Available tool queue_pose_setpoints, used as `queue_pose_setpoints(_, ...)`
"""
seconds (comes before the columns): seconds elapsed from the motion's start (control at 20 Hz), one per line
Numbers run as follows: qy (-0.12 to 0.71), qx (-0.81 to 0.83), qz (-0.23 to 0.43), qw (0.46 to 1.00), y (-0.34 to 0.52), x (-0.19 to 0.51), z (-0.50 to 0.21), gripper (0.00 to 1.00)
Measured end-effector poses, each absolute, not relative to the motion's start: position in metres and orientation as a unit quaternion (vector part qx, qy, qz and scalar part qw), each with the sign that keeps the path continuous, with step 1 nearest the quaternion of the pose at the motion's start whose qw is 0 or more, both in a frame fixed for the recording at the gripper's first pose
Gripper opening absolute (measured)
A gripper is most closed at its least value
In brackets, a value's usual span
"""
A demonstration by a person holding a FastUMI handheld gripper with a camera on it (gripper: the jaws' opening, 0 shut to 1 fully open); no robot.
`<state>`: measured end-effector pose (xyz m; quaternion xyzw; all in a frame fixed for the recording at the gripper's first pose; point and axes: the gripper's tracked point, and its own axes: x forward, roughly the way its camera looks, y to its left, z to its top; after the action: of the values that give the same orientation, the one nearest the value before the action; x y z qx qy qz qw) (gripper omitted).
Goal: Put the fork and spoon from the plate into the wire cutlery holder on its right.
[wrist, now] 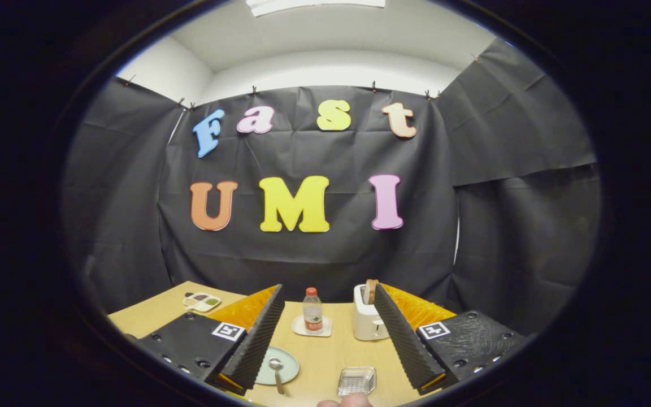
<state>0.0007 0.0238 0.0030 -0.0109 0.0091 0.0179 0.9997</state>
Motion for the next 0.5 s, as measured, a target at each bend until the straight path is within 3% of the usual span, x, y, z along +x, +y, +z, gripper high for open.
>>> queue_pose_setpoints(0.5,0.034,-0.023,0.036,0.999,0.043,0.005,-0.004,0.96)
